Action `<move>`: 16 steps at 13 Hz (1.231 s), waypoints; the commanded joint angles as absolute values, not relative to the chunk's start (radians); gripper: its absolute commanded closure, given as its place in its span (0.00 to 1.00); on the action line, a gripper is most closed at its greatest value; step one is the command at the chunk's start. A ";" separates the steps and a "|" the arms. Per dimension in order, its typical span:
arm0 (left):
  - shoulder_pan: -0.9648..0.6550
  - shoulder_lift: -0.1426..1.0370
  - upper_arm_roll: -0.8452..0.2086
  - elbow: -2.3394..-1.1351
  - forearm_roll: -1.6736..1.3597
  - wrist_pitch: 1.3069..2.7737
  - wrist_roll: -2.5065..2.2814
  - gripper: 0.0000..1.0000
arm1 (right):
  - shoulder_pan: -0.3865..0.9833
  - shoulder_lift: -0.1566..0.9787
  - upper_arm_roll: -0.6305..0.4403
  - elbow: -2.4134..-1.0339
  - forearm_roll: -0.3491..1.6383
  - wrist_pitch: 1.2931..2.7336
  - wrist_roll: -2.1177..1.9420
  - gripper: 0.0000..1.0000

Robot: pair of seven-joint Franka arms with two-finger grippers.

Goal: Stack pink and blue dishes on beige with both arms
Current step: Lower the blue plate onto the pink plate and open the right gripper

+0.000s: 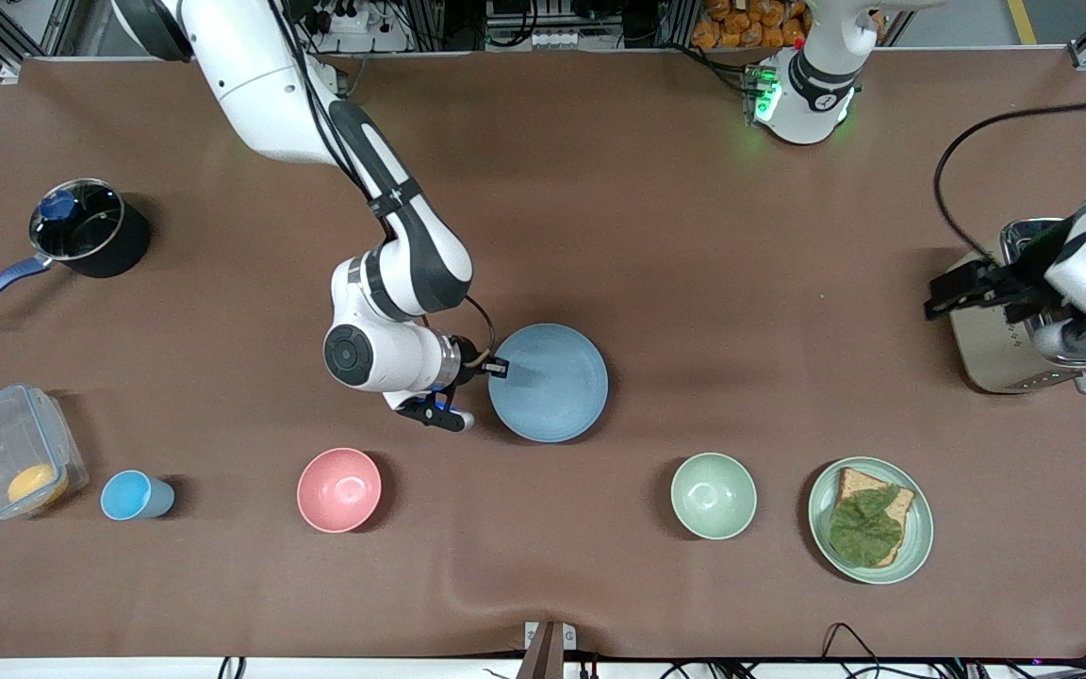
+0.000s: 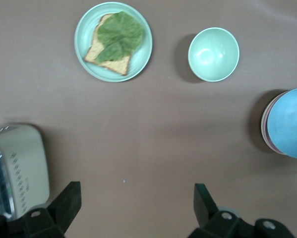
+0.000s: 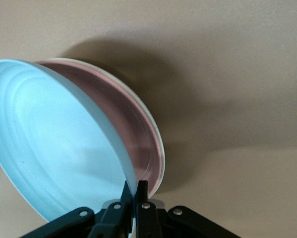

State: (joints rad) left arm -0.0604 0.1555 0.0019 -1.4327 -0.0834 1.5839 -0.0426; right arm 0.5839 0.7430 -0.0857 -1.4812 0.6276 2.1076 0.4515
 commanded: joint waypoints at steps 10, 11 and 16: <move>-0.048 0.011 -0.014 -1.626 -0.066 1.670 0.021 0.00 | 0.520 0.729 -0.101 -1.457 0.624 2.109 0.416 0.00; -0.048 0.009 -0.014 -1.626 -0.064 1.671 0.021 0.00 | 0.482 0.721 -0.107 -1.457 0.602 2.076 0.363 0.00; -0.049 0.011 -0.015 -1.620 -0.055 1.671 0.020 0.00 | 0.319 0.664 -0.176 -1.462 0.490 1.884 0.080 0.00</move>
